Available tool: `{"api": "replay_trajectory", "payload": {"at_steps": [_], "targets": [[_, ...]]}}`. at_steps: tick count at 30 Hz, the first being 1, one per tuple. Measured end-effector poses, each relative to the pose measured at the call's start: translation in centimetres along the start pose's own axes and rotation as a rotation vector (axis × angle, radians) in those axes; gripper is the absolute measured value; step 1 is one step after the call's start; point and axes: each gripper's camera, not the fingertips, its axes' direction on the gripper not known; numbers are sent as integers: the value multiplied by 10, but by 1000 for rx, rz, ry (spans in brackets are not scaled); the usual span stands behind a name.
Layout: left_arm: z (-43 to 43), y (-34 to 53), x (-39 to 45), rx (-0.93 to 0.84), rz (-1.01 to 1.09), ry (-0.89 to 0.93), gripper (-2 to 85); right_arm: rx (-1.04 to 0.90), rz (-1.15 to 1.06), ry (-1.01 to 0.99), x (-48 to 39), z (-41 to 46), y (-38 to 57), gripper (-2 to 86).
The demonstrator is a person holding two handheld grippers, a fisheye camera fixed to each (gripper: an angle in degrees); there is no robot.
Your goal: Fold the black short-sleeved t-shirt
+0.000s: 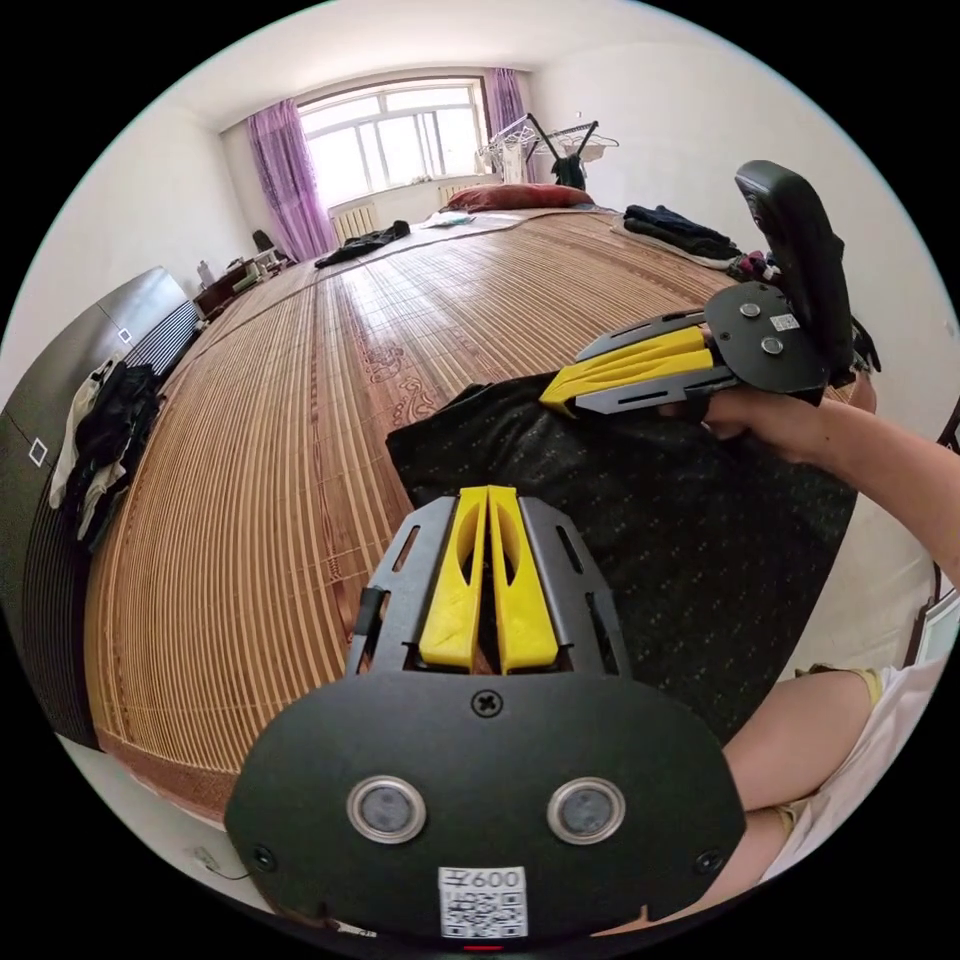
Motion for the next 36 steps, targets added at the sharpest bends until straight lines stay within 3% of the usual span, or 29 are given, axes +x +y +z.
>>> {"api": "replay_trajectory", "payload": {"at_steps": [36], "targets": [[-2,27,52,-6,28,-57,3,10,-47,59,-19,7,-9,-9]]}}
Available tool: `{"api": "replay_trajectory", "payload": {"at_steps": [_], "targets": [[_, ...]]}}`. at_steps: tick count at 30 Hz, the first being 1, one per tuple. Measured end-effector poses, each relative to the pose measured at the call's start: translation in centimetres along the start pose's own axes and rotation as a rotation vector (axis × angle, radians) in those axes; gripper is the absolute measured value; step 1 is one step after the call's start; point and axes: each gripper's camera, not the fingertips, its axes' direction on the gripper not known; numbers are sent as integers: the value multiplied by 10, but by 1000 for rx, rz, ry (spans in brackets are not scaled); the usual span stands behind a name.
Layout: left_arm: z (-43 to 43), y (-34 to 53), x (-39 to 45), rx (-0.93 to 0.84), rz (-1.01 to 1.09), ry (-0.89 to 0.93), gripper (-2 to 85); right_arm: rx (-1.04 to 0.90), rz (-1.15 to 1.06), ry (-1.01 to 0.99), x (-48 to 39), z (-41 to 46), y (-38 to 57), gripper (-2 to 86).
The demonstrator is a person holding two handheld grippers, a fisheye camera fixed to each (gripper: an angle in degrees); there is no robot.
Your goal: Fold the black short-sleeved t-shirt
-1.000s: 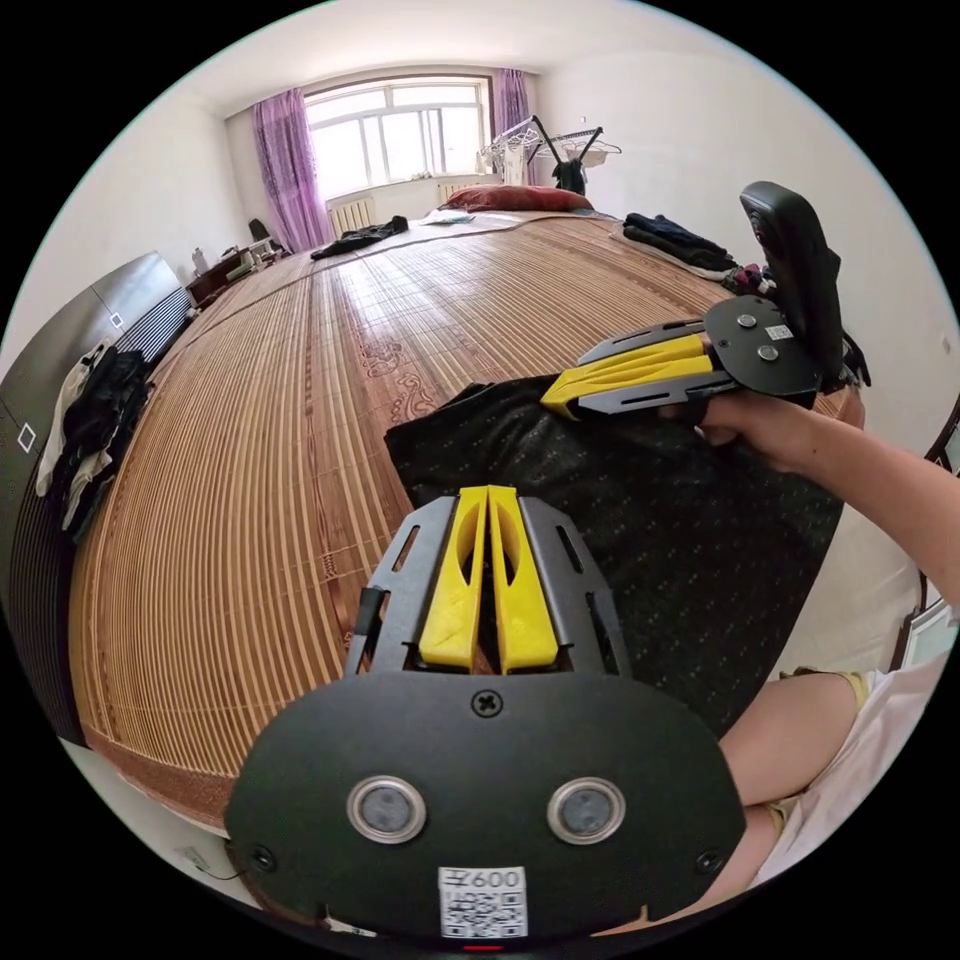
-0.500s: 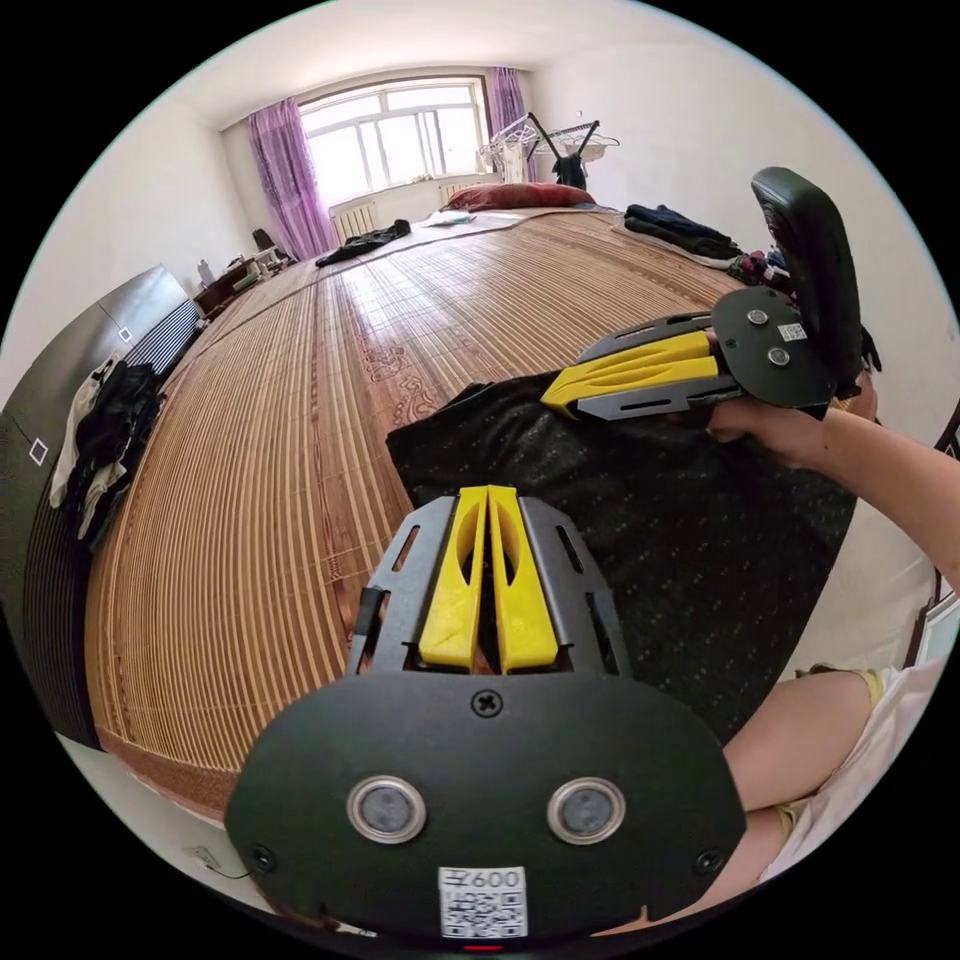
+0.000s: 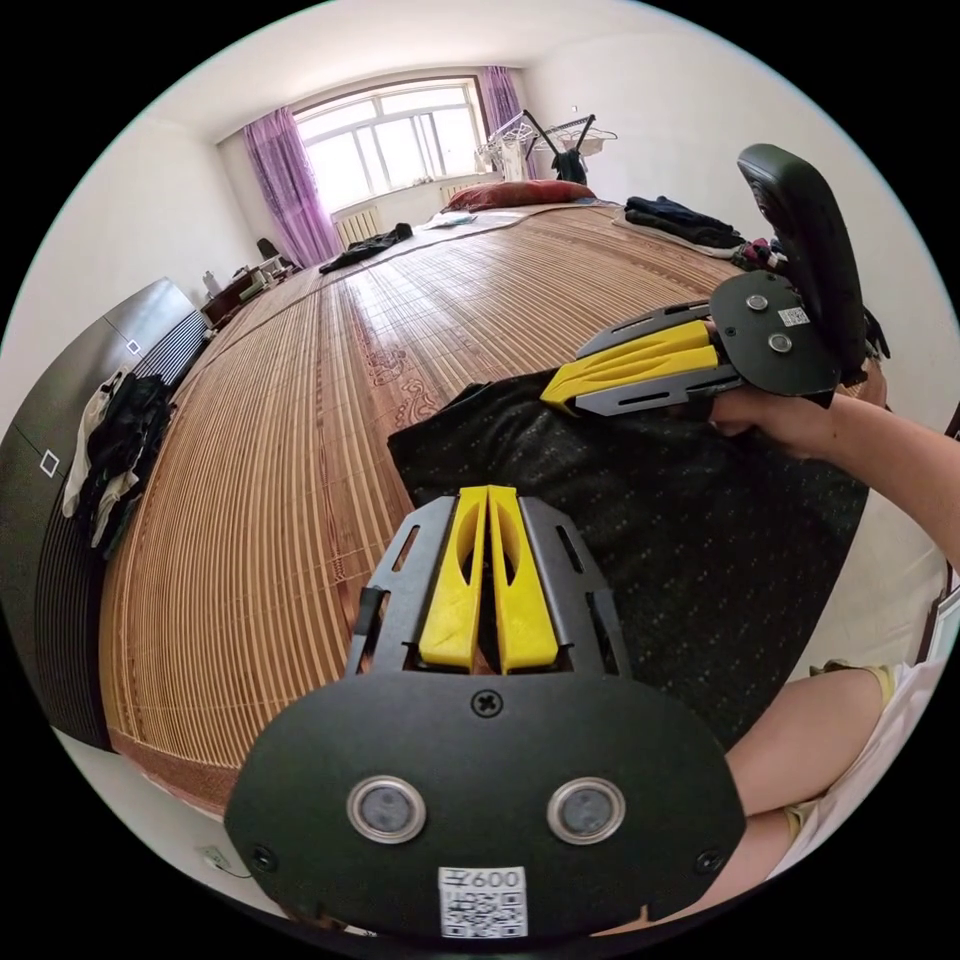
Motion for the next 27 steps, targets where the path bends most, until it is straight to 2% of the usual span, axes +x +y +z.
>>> {"api": "replay_trajectory", "payload": {"at_steps": [14,15,17,19,22,25,27], "targets": [[-5,10,7,-1,11,-18,3,14,82,-68,39,-28,-15,-8],[-5,10,8,-1,13,-22,3,26,108,-68,45,-32,-14,-8],[-6,11,8,-1,16,-28,3,85,329,9,80,-48,-5,-9],[-7,12,9,-1,21,-36,3,77,467,-9,108,-51,0,-9],[-9,14,10,-1,32,-50,3,-83,535,-202,138,-28,-4,-9],[-11,15,8,0,36,-55,3,-7,607,-246,156,-44,8,-9],[-12,15,4,-2,32,-48,2,60,654,-193,160,-62,16,-9]]}}
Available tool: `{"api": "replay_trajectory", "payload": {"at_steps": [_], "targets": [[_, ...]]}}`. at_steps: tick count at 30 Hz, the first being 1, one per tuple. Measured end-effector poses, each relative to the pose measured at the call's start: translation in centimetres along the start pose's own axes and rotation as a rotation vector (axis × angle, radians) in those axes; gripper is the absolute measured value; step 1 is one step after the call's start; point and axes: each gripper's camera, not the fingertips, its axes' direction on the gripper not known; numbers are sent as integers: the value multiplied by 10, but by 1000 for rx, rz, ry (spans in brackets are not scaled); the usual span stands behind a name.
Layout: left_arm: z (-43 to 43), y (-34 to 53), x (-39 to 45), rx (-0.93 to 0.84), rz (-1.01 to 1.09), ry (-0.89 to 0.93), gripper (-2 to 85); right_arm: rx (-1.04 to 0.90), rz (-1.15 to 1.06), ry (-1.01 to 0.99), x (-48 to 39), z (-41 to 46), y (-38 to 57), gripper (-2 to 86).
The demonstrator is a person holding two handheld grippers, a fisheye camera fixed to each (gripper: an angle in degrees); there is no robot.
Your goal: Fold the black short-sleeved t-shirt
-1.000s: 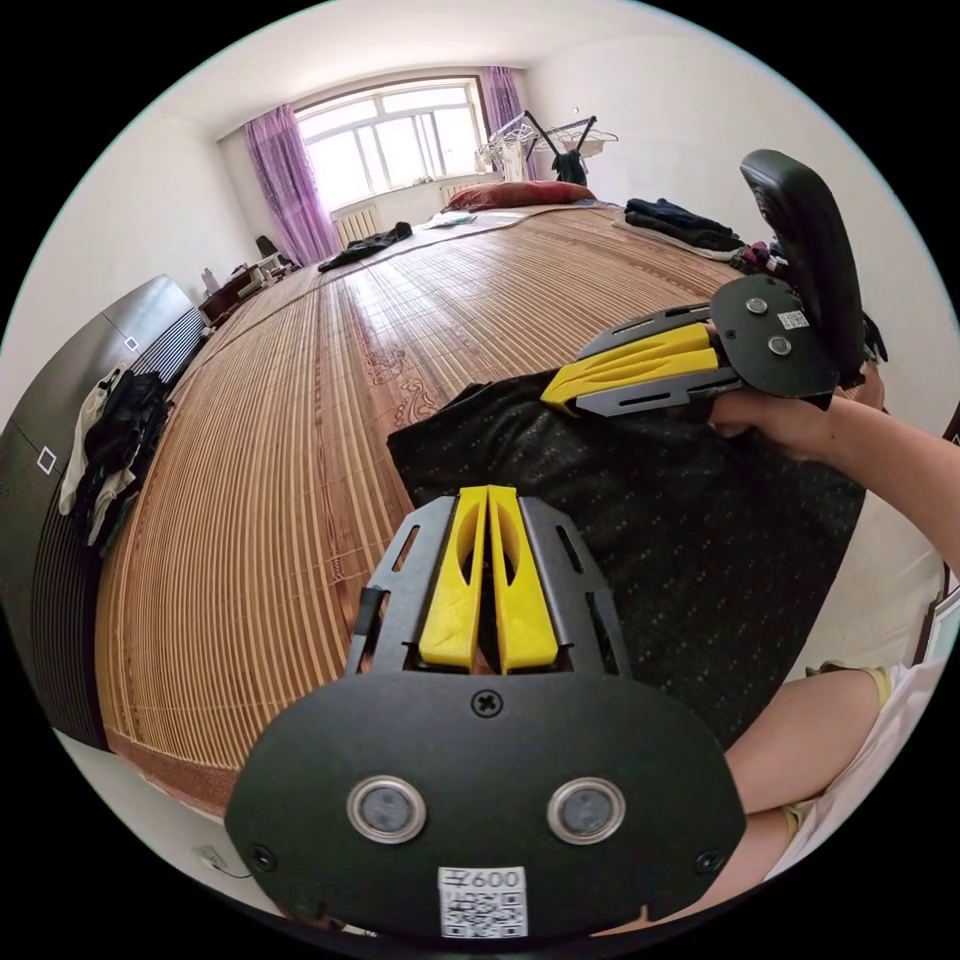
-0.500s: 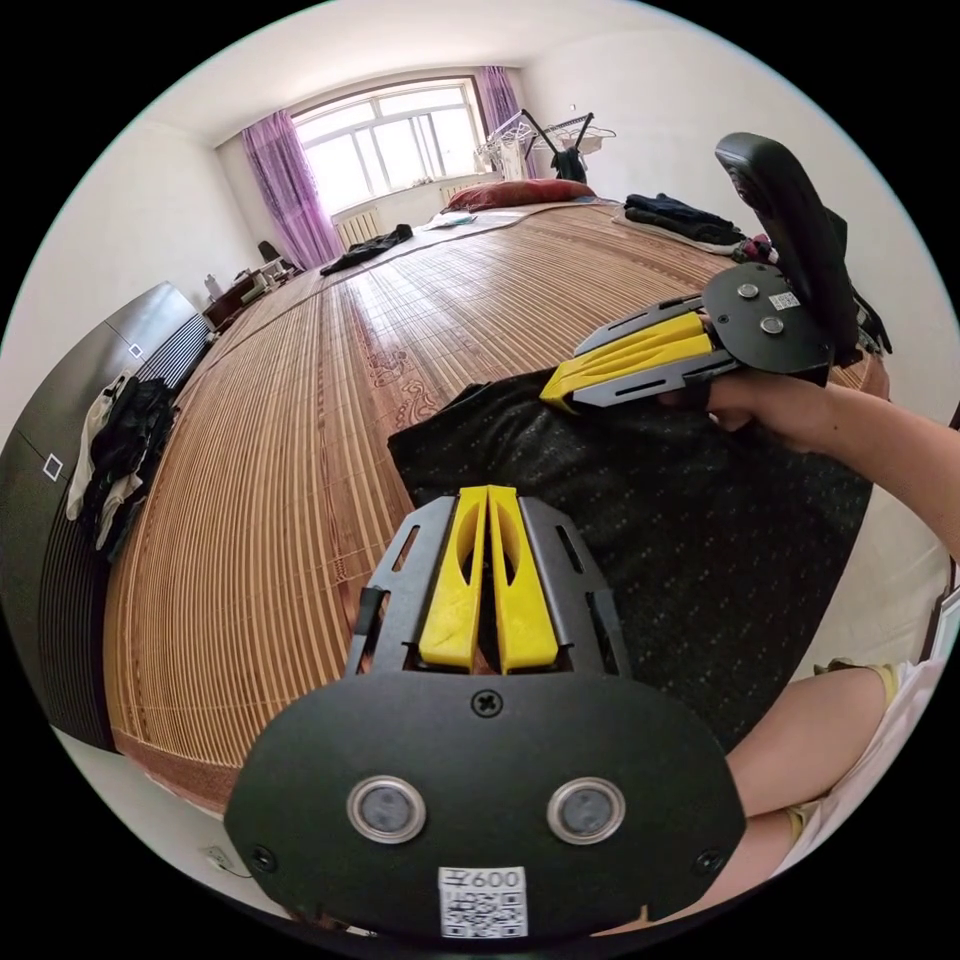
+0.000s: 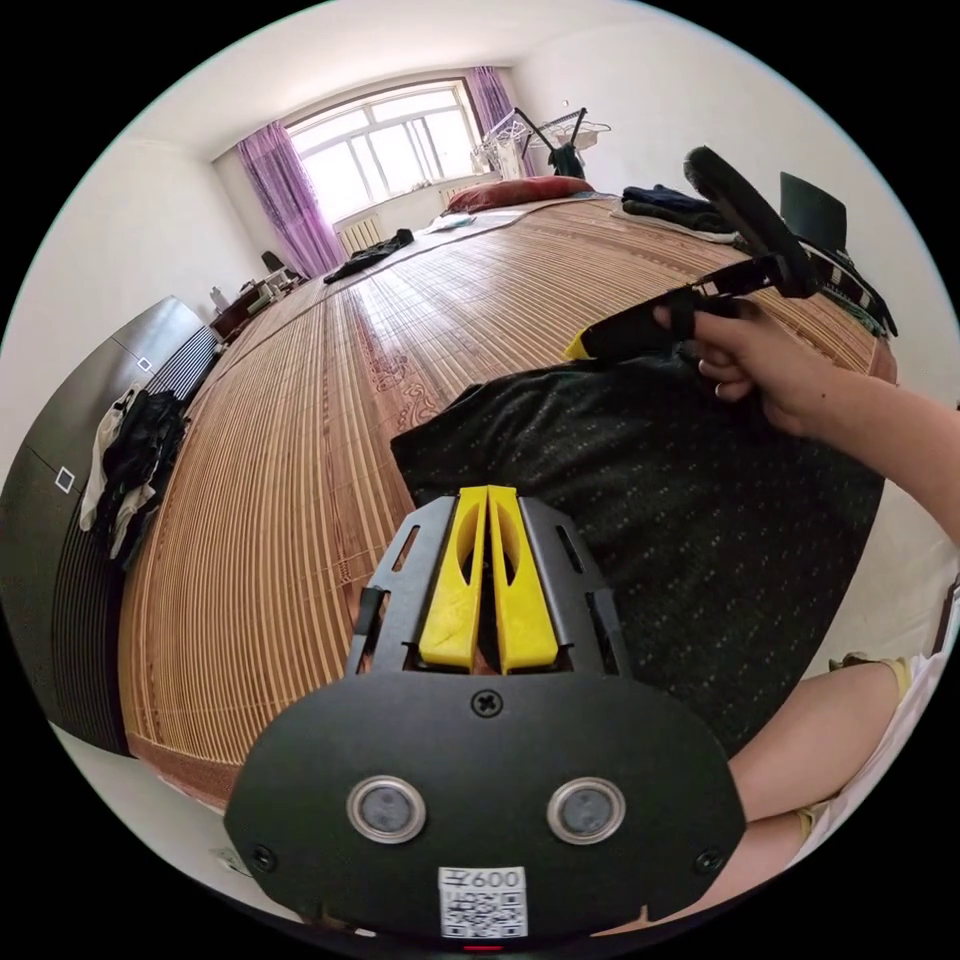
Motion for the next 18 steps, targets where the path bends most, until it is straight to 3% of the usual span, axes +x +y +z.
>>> {"api": "replay_trajectory", "payload": {"at_steps": [3,9,16,18], "targets": [[-1,1,-14,0,-24,46,2,135,22,22,1,-31,11,-9],[-2,1,-38,0,-63,117,2,261,-151,-35,-26,-66,25,-9],[-6,-1,-46,1,-56,103,2,-178,-283,-60,-58,-4,-25,-8],[-8,-3,-45,1,-46,78,2,-154,-300,-27,-64,-8,-26,-8]]}}
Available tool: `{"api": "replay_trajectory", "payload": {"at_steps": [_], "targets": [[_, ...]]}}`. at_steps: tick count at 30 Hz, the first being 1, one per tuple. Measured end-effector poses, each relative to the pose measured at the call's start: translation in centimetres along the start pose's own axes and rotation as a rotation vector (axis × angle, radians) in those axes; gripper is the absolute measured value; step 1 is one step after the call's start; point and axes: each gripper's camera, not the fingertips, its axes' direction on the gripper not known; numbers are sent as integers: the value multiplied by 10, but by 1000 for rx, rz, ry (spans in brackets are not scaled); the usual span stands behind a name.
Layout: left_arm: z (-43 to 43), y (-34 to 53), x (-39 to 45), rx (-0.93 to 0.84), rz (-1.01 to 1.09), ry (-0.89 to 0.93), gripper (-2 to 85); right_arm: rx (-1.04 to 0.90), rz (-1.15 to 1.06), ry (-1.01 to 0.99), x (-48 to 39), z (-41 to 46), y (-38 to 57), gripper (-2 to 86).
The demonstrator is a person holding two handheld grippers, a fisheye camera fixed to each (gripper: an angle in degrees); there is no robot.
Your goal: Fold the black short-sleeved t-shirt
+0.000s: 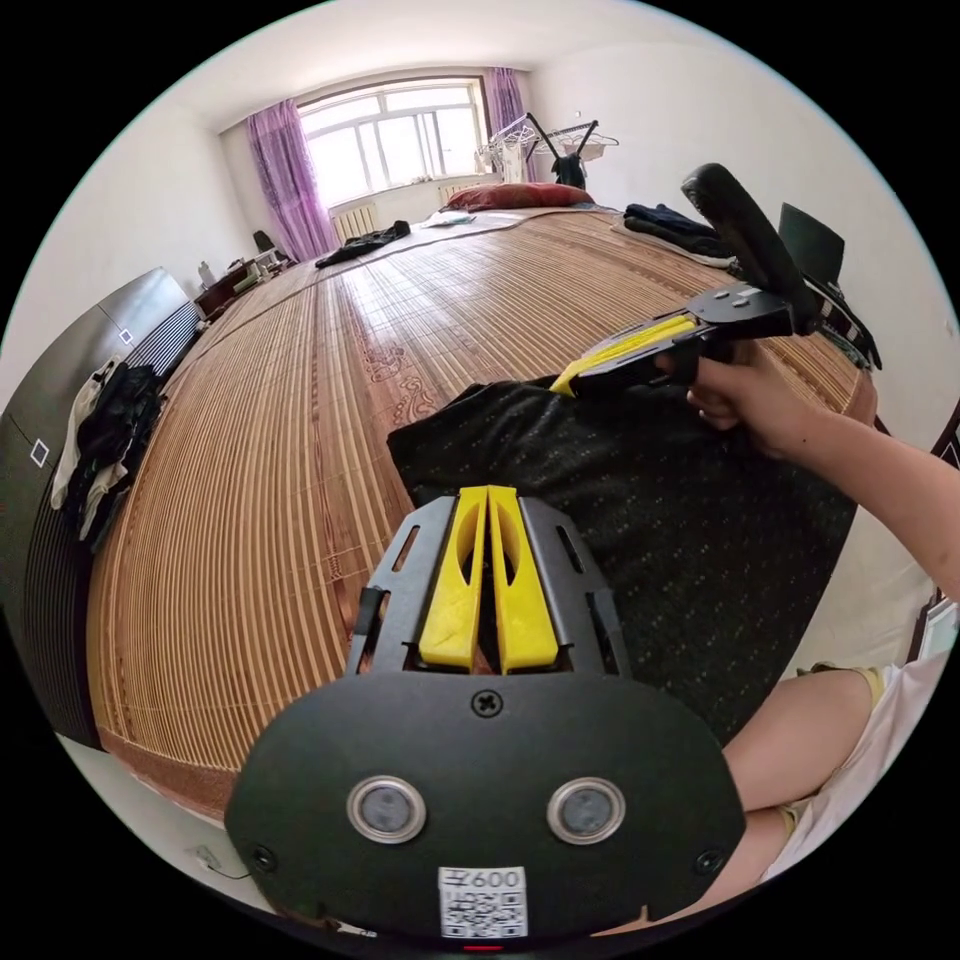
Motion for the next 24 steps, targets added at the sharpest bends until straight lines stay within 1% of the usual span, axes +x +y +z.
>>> {"api": "replay_trajectory", "payload": {"at_steps": [4,8,11,13,18,20,22,24], "targets": [[-1,-3,-1,-3,12,-22,2,20,67,23,8,-10,-3,-8],[-1,-7,-15,-3,-7,15,2,38,143,-18,25,-20,-5,-8],[-1,-11,-23,-3,-14,28,2,42,209,-13,36,-24,-5,-8],[-1,-14,-27,-3,-15,29,2,44,212,-23,37,-27,-6,-8],[2,-21,-33,-3,-17,20,3,51,164,53,20,-33,-8,-9],[4,-24,-40,-12,-60,2,3,80,109,88,7,-39,-6,-8],[9,-28,-56,-24,-132,1,4,101,19,30,-3,-45,-4,-8],[11,-30,-65,-23,-157,32,5,114,-5,29,-6,-49,-2,-8]]}}
